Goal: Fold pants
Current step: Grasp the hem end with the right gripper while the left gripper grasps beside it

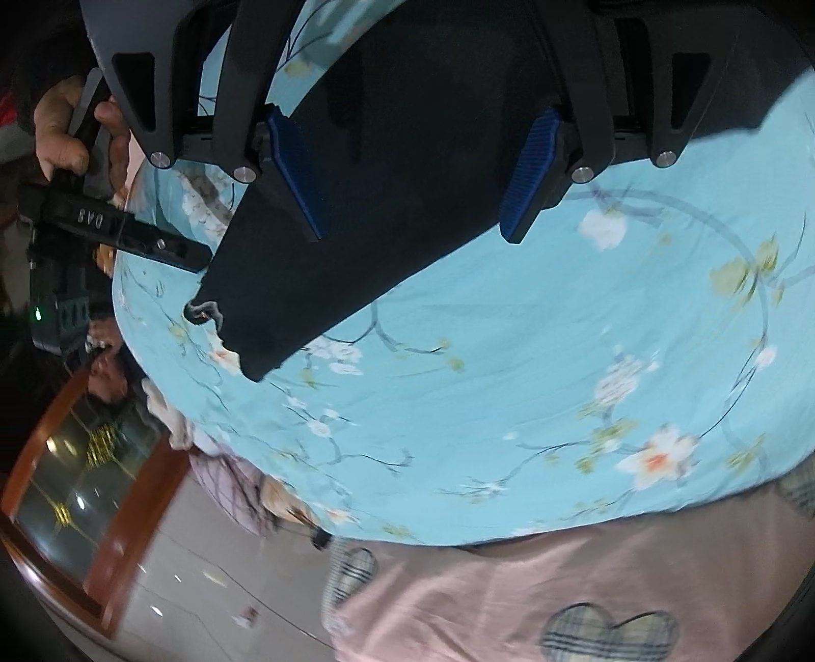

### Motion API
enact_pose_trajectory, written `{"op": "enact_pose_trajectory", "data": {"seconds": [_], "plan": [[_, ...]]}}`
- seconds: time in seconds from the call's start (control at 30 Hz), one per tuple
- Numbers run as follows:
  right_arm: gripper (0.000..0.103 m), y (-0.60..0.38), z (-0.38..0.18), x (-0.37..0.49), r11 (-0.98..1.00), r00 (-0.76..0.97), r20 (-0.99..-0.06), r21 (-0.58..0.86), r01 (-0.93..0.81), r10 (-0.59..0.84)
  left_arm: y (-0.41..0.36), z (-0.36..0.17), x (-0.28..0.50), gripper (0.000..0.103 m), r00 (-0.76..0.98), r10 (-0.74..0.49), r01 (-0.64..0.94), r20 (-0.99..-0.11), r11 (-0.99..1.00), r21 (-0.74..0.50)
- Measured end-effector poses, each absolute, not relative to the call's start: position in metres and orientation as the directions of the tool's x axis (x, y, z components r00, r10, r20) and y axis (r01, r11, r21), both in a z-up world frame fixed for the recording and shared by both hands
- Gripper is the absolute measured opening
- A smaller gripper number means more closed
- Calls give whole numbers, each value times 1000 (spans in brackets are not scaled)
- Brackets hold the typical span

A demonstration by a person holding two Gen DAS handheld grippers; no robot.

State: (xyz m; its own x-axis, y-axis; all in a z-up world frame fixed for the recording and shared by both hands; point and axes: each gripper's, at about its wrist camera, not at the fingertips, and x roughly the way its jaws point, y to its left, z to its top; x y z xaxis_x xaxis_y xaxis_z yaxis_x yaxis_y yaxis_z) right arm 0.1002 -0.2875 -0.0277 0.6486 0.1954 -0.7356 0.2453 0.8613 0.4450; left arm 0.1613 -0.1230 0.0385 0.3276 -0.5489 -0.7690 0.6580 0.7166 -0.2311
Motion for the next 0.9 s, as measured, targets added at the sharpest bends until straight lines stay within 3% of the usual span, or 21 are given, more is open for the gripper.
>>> {"op": "enact_pose_trajectory", "data": {"seconds": [0.1,0.27,0.33,0.43,0.53,0.7,0.8,0.9], "plan": [[69,-298,-34,104,792,673,-702,539,286,234,-146,40,166,72,298,-549,706,-781,677,-206],[67,-301,-40,109,757,702,-674,576,307,228,-177,38,183,73,231,-568,749,-790,622,-228],[45,-302,-41,111,761,707,-675,568,314,212,-189,34,188,73,191,-578,771,-794,589,-243],[23,-306,-48,112,753,715,-662,583,305,223,-207,25,195,73,123,-581,791,-804,548,-274],[15,-312,-54,108,745,739,-632,605,282,234,-225,15,204,73,78,-572,800,-817,525,-291],[12,-320,-58,99,735,766,-589,634,242,256,-252,2,214,72,13,-565,815,-825,483,-319],[12,-320,-59,95,736,772,-578,639,225,265,-266,-8,220,63,-43,-558,815,-828,460,-352],[12,-320,-61,95,735,775,-568,645,210,276,-278,-14,224,46,-93,-554,815,-827,435,-383]]}}
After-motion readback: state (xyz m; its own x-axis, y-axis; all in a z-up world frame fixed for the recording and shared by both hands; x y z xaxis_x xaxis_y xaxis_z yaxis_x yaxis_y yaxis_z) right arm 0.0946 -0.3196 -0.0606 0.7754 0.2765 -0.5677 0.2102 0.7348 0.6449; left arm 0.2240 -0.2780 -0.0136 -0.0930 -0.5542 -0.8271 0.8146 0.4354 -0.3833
